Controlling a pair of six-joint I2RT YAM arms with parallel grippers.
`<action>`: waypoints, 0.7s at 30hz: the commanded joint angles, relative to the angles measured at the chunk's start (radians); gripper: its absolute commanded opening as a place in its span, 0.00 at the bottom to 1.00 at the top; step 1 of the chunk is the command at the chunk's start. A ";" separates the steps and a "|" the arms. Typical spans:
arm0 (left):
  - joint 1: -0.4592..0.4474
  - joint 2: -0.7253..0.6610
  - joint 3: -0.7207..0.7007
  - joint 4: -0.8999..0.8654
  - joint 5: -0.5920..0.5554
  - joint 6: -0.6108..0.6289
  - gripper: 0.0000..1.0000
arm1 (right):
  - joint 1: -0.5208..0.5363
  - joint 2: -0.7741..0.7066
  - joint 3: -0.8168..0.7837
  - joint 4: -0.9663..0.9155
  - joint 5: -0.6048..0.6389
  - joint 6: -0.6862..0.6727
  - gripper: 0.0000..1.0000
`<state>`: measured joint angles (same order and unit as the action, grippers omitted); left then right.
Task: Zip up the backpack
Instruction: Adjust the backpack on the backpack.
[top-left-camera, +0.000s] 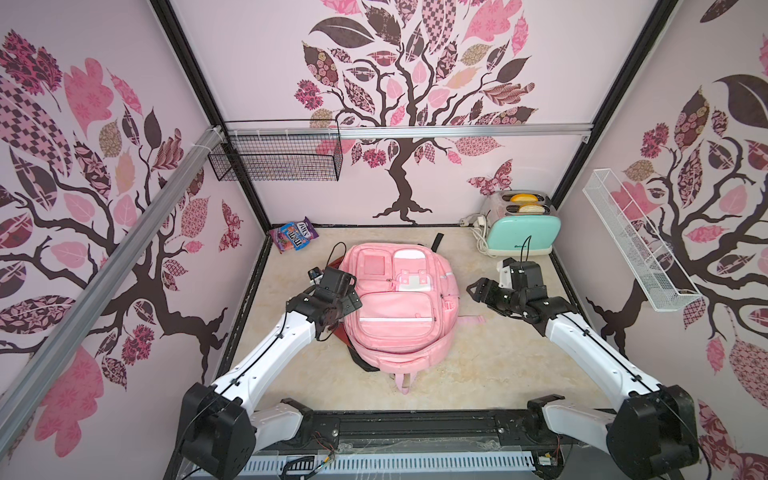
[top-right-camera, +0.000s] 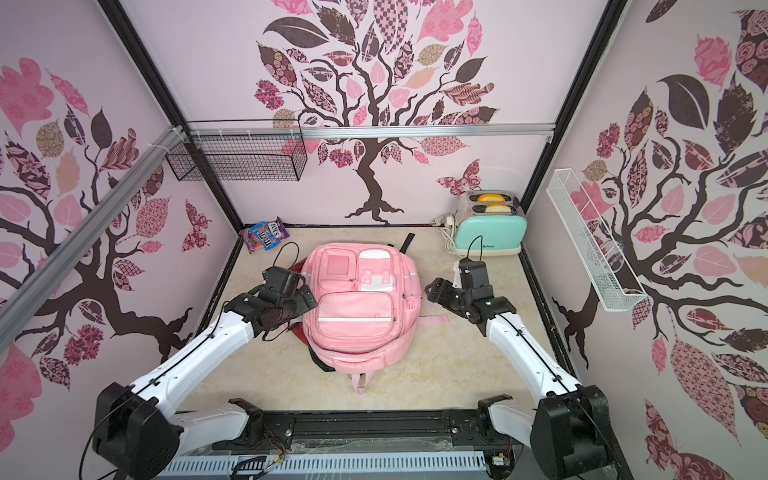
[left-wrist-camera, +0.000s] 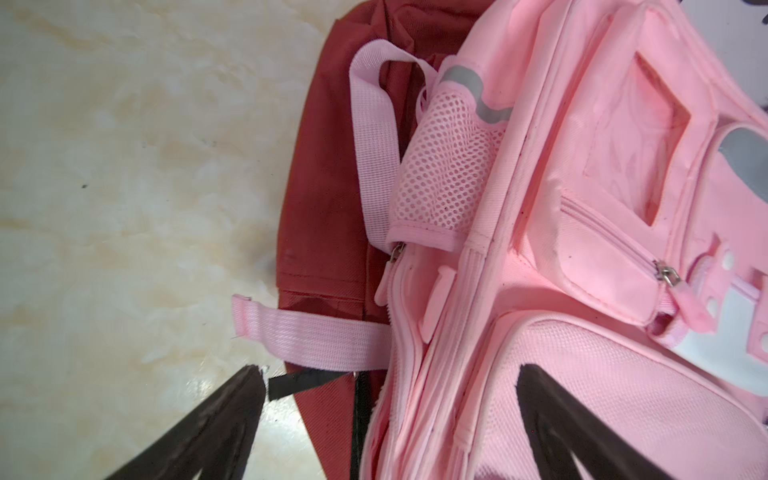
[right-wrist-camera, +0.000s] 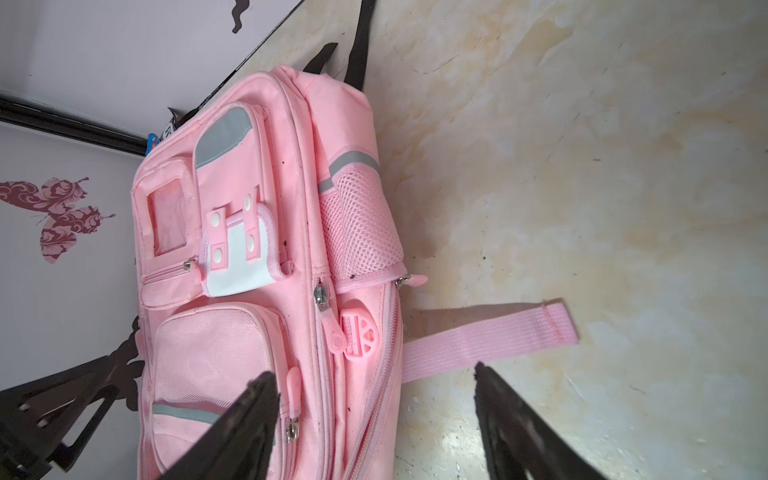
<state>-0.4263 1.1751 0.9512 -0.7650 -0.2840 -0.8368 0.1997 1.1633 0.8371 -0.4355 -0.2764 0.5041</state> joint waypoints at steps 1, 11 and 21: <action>-0.006 -0.109 -0.035 -0.055 0.008 -0.007 0.98 | -0.016 0.003 0.059 -0.059 0.006 -0.035 0.76; -0.007 -0.345 -0.263 0.037 0.324 -0.114 0.98 | -0.016 0.166 0.083 -0.045 -0.152 -0.045 0.71; -0.014 -0.361 -0.358 0.080 0.374 -0.169 0.94 | -0.016 0.329 0.118 0.077 -0.126 -0.023 0.69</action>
<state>-0.4335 0.8150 0.6033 -0.7288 0.0628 -0.9794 0.1871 1.4521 0.8936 -0.4126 -0.4194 0.4717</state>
